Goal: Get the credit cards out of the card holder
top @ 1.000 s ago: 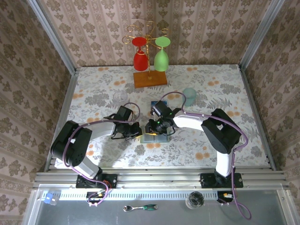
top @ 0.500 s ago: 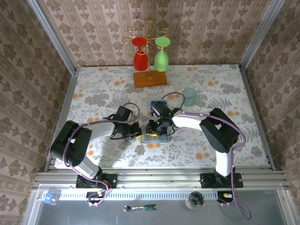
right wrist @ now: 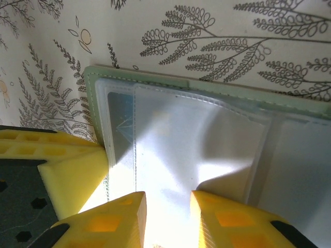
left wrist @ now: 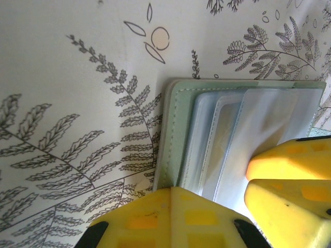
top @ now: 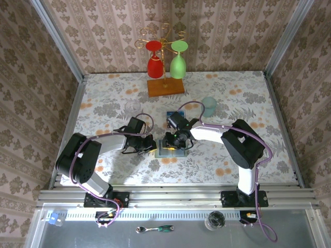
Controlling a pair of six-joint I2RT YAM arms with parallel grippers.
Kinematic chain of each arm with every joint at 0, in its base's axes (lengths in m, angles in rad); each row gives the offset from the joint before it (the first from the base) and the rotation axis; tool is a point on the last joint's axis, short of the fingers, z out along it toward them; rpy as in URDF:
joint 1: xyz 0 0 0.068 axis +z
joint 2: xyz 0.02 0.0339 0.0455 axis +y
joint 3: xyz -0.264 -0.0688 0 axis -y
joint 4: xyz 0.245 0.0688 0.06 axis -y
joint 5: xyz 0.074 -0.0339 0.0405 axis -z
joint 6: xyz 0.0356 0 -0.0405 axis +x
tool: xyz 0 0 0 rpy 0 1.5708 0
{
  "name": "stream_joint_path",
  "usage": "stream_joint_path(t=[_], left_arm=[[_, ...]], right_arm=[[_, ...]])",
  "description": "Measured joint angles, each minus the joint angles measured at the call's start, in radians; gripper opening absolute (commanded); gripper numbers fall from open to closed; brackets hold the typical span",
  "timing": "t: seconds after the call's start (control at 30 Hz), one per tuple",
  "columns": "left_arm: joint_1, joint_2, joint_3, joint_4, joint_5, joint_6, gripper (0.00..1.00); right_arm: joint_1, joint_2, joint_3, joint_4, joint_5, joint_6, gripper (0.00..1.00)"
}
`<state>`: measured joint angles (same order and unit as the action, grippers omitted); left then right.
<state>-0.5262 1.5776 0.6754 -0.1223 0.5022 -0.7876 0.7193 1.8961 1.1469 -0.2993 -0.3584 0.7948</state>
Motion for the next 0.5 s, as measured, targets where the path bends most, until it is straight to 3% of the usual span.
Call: stream_joint_path(t=[0.5], left_arm=[[0.016,-0.013,0.0,-0.021,-0.001,0.011,0.0]], right_arm=[[-0.074,-0.04,-0.13,0.152,-0.138,-0.025,0.22]])
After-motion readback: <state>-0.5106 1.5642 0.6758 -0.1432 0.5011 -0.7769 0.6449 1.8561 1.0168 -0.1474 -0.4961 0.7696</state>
